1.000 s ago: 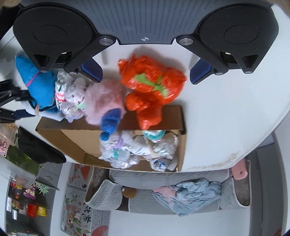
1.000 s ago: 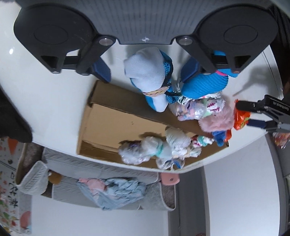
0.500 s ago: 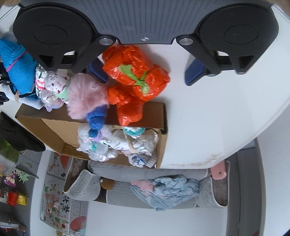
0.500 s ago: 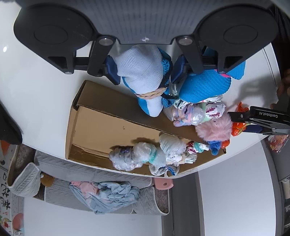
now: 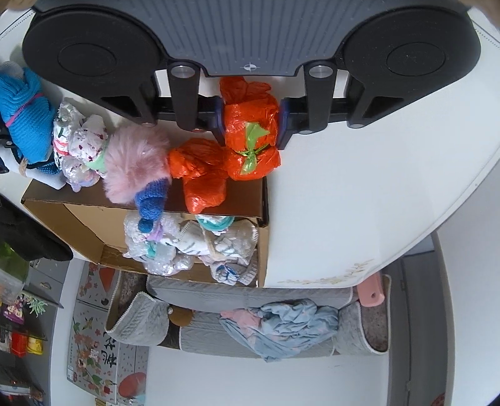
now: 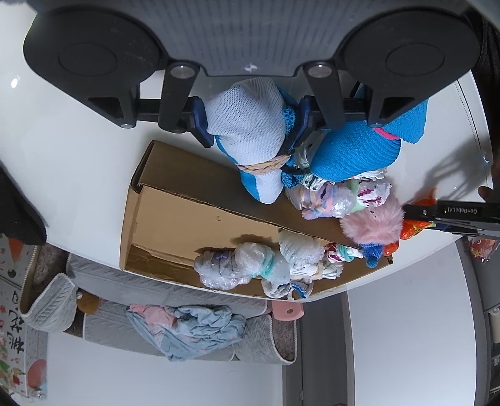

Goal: Organize objects
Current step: 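Carry both items over the tray and lower them inside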

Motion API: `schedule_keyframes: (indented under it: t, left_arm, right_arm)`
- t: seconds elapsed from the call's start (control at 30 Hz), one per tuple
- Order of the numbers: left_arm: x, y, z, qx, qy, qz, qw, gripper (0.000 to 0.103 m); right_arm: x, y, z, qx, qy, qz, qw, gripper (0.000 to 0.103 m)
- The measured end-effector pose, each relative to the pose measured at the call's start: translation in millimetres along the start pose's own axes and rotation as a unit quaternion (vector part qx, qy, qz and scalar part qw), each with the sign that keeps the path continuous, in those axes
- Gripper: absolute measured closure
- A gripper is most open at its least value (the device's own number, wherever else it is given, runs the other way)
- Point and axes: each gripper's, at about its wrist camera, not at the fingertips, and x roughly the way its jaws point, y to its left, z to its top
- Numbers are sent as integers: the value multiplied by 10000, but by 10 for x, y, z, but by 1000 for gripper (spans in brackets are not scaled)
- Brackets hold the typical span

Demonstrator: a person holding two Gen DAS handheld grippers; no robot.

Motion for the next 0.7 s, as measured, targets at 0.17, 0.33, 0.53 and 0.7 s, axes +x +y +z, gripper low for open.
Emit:
schedule_keyframes:
  t: [0.17, 0.33, 0.53, 0.7]
  left_arm:
    - [-37, 2, 13, 71, 60, -97, 9999, 68]
    - [-181, 35, 54, 117, -21, -93, 9999, 68]
    - [-393, -21, 364, 344, -276, -164, 9989, 68]
    - [-507, -173, 777, 661, -517, -303, 9960, 68]
  right_arm:
    - [-31, 13, -13, -5, -74, -31, 10000, 59]
    - [-196, -69, -10, 100, -195, -61, 9997, 59]
    - [-457, -297, 156, 273, -353, -260, 9987, 59]
    - [-656, -439, 437, 318, -566, -400, 9971, 59]
